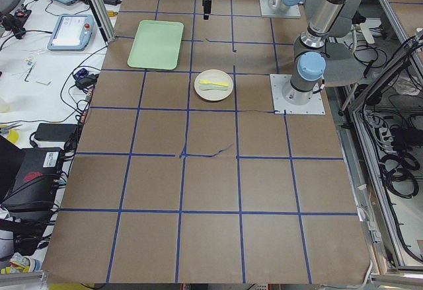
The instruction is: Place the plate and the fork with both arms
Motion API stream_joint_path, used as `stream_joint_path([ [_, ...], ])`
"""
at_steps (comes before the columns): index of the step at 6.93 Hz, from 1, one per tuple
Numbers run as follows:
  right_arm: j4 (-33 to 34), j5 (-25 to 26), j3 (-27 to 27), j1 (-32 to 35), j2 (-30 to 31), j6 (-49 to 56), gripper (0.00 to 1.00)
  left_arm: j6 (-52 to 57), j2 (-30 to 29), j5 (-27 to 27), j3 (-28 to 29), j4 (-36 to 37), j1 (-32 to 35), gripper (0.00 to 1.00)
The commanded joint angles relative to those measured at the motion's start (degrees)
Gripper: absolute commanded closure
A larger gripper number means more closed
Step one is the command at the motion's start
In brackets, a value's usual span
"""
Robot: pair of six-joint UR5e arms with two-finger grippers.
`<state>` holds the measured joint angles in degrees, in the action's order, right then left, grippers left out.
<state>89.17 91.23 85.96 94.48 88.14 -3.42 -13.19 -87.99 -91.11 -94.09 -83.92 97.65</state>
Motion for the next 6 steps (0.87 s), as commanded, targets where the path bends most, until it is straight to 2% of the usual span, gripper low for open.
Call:
stream_joint_path([
  [1, -0.1, 0.0, 0.0, 0.0, 0.0, -0.1, 0.0, 0.0, 0.2, 0.0, 0.0, 0.0, 0.0, 0.0],
  [4, 0.0, -0.1, 0.1, 0.0, 0.0, -0.1, 0.0, 0.0, 0.2, 0.0, 0.0, 0.1, 0.0, 0.0],
  [6, 0.0, 0.1, 0.1, 0.0, -0.1, 0.0, 0.0, 0.4, 1.3, 0.1, -4.1, 1.7, -1.0, 0.0],
])
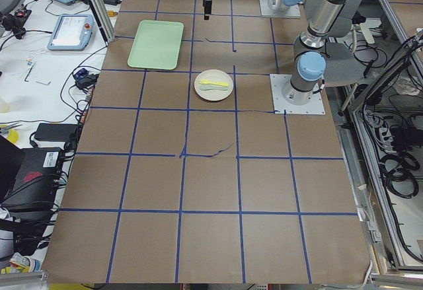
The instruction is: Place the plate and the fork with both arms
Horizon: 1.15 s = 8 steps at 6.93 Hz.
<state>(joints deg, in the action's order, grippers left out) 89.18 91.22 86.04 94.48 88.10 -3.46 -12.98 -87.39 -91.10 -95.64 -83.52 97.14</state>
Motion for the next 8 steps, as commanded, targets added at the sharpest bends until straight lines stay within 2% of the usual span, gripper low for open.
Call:
stream_joint_path([
  [1, -0.1, 0.0, 0.1, 0.0, 0.0, 0.1, 0.0, 3.3, 0.3, 0.0, -7.1, 6.1, -1.9, 0.01],
  [3, -0.1, 0.1, 0.1, 0.0, 0.1, 0.0, 0.0, 21.3, -0.1, 0.7, -20.3, 17.2, -18.9, 0.02],
  [4, -0.1, 0.1, 0.3, 0.0, 0.1, -0.1, 0.0, 23.4, -2.2, 1.9, -25.9, 25.2, -25.0, 0.1],
  [5, -0.1, 0.1, 0.2, 0.0, 0.1, 0.0, 0.0, 29.9, -4.3, 3.2, -29.9, 31.5, -29.9, 0.1],
  [6, -0.1, 0.1, 0.3, 0.0, 0.1, -0.1, 0.0, 33.0, -6.3, 3.6, -32.0, 34.6, -34.0, 0.17],
  [8, -0.1, 0.0, 0.3, 0.0, 0.1, -0.1, 0.0, 32.4, -10.1, 6.2, -36.2, 43.8, -35.8, 0.25],
])
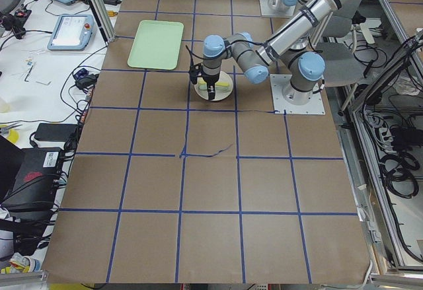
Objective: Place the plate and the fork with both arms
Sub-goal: 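Lower the left gripper to the white plate rim and grasp it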
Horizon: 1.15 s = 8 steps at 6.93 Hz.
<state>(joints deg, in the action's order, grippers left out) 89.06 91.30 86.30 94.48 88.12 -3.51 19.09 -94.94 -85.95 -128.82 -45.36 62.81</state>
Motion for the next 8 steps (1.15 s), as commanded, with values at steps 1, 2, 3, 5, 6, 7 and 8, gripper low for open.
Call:
stream_joint_path([
  [1, 0.0, -0.1, 0.0, 0.0, 0.0, -0.1, 0.0, 0.3, -3.7, 1.0, -5.1, 9.0, -1.5, 0.29],
  [2, 0.0, -0.2, 0.0, 0.0, 0.0, 0.0, 0.0, 0.5, -3.9, 1.0, -5.0, 9.1, -1.5, 0.58],
  [3, 0.0, -0.2, 0.0, 0.0, 0.0, 0.0, 0.0, 1.0, -3.8, 0.2, -4.4, 8.6, -1.4, 0.92],
  [5, -0.1, -0.4, -0.1, 0.0, 0.0, 0.0, 0.0, 4.3, -2.9, 0.3, -0.8, -0.3, -0.7, 1.0],
  [6, -0.2, -0.4, -0.1, 0.0, 0.0, 0.1, 0.0, 5.2, -3.4, 1.9, 0.6, -3.6, -0.4, 1.0],
  [7, -0.2, -0.4, -0.1, 0.0, 0.0, 0.0, 0.0, 4.5, -4.3, 12.5, 2.8, -3.9, 0.4, 1.0],
  [8, -0.1, -0.4, 0.1, 0.0, 0.0, 0.0, 0.0, 3.2, -5.1, 16.2, 7.1, -5.1, 3.4, 1.0],
])
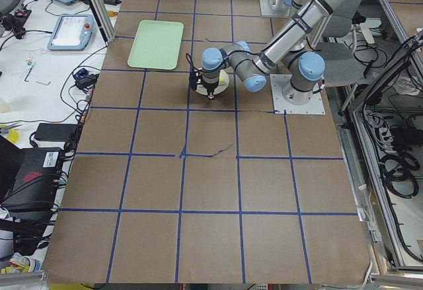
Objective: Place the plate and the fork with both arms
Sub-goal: 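Slide the white plate with the left gripper onto the green tray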
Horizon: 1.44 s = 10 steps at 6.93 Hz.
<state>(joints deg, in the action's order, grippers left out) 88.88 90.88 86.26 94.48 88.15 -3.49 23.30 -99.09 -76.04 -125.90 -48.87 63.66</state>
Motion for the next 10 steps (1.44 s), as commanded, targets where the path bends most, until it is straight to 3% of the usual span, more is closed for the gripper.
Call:
stream_joint_path([
  [1, 0.1, 0.0, 0.1, 0.0, -0.1, 0.0, 0.0, -7.3, -2.8, 10.9, 10.1, -4.1, 7.0, 1.0],
  [2, 0.1, -0.1, 0.2, 0.0, -0.1, 0.0, 0.0, -15.0, -6.7, 11.5, 16.7, -4.2, 10.9, 1.0],
  [5, 0.1, -0.2, 0.2, 0.0, 0.0, 0.0, 0.0, -22.7, -23.3, 11.2, 38.5, -4.3, 20.2, 1.0],
  [6, 0.1, -0.2, 0.2, 0.0, 0.0, 0.1, 0.0, -24.2, -28.4, 10.9, 43.8, -4.2, 22.6, 1.0],
  [8, 0.1, -0.2, 0.2, 0.0, -0.1, 0.0, 0.0, -26.5, -33.9, 9.3, 48.2, -3.3, 25.6, 1.0],
  [9, 0.1, -0.2, 0.2, 0.0, 0.0, 0.0, 0.0, -26.6, -34.9, 8.5, 48.1, 0.4, 25.6, 0.54],
  [10, 0.1, -0.2, 0.1, 0.0, -0.1, 0.0, 0.0, -26.0, -34.6, 6.8, 47.4, 2.5, 25.6, 0.01],
])
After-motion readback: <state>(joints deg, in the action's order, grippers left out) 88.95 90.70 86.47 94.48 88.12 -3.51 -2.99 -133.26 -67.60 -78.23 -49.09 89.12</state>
